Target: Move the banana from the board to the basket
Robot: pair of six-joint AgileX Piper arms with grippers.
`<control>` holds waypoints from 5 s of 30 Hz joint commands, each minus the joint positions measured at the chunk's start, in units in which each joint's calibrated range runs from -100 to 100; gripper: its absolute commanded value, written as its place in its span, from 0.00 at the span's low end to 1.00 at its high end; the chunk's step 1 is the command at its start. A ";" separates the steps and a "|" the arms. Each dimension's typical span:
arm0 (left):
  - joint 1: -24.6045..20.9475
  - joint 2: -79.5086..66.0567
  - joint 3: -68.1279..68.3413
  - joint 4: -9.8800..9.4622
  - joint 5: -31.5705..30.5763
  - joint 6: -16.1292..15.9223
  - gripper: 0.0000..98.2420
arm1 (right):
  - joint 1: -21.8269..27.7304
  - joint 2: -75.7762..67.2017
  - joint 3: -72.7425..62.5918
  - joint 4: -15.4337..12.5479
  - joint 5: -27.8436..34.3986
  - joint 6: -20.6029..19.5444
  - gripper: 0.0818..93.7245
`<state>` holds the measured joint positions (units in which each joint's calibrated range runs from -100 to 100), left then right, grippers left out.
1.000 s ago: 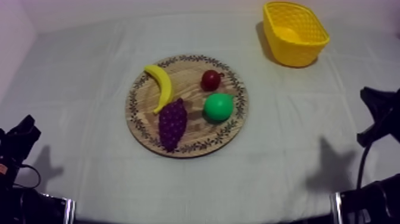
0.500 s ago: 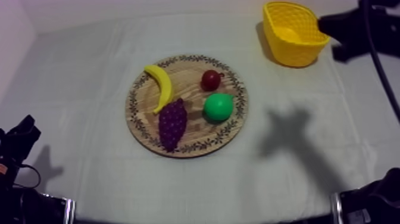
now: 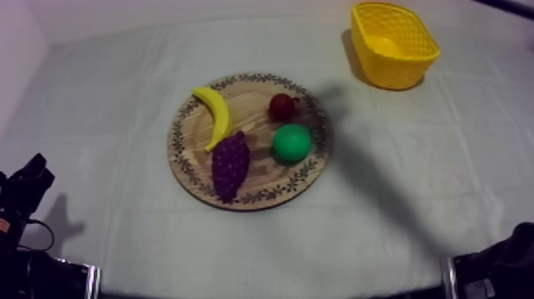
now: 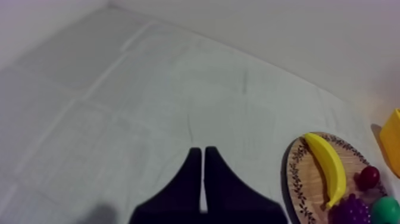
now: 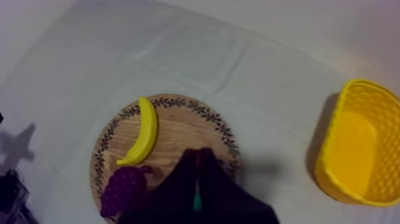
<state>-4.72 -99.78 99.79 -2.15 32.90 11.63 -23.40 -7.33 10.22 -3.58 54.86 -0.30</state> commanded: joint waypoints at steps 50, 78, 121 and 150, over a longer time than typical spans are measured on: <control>-0.02 -0.05 -0.01 -0.03 0.00 0.00 0.00 | -12.81 38.52 -17.90 6.00 1.40 -11.29 0.71; -0.02 -0.05 -0.01 -0.03 0.00 0.02 0.00 | -11.29 61.52 -44.26 11.09 8.19 -12.36 0.69; -0.02 -0.05 -0.01 -0.03 0.00 0.02 0.00 | -10.59 55.20 -39.83 14.75 3.75 -11.18 0.24; -0.02 -0.05 -0.01 -0.03 0.00 0.00 0.00 | 7.31 42.15 -34.80 18.43 5.74 -13.53 0.28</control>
<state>-4.72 -99.78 99.79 -2.15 32.90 11.63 -17.36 34.87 -24.74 14.80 60.69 -13.69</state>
